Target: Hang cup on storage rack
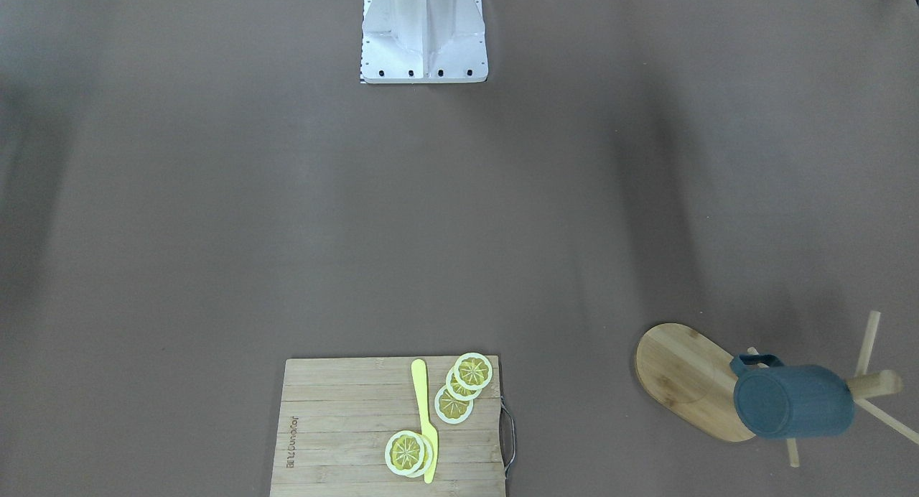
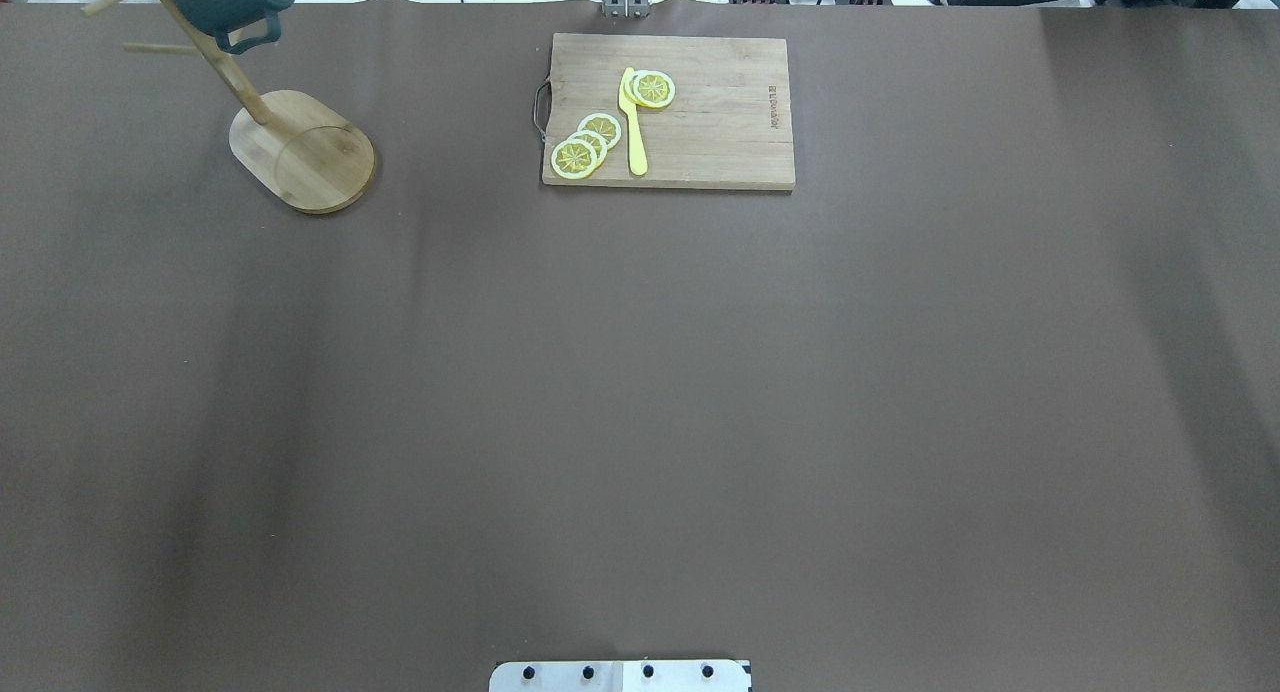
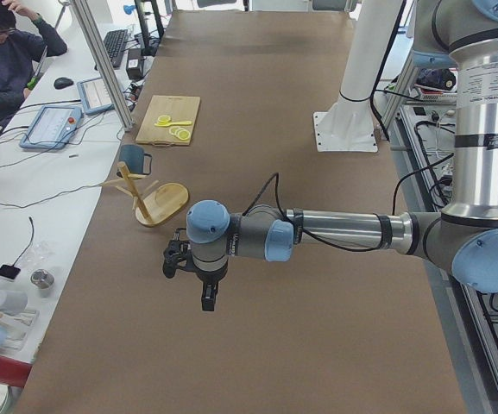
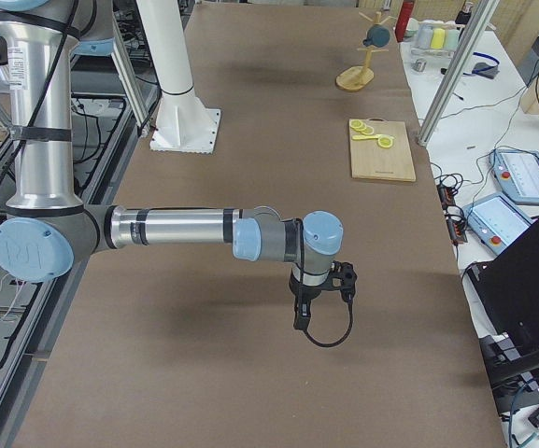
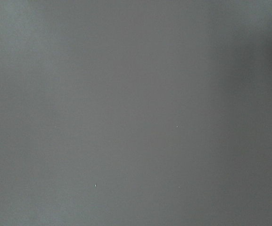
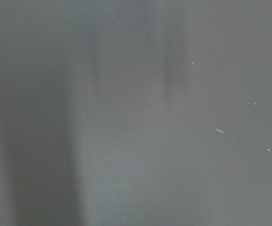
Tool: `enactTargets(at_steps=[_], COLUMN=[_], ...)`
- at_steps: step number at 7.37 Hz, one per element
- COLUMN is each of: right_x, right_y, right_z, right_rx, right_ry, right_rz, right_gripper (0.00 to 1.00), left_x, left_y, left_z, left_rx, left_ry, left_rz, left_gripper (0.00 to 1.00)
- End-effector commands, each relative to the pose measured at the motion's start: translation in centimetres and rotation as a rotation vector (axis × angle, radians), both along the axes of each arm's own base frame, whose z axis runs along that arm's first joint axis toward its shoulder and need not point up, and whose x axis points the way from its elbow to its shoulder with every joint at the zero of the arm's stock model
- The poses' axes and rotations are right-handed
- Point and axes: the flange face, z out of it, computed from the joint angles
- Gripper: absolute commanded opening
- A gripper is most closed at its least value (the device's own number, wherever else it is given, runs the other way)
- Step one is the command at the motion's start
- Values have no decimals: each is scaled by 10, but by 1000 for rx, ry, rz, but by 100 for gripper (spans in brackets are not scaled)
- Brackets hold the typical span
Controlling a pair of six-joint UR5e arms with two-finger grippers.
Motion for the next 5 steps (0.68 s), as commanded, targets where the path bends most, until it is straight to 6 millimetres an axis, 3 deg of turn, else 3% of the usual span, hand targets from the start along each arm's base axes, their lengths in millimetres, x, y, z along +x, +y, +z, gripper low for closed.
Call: enactTargets(at_steps=[1, 5], right_x=[0, -1], right_y=[2, 3], right_z=[1, 2], right_rx=[-3, -5], right_ry=[-3, -12], right_rz=[0, 0], right_gripper=[100, 100], left_x=[0, 0], left_y=[-1, -1], left_z=[-2, -6], left_rx=[6, 12], left_ry=[1, 1], left_rz=[0, 0], left_gripper=[100, 100])
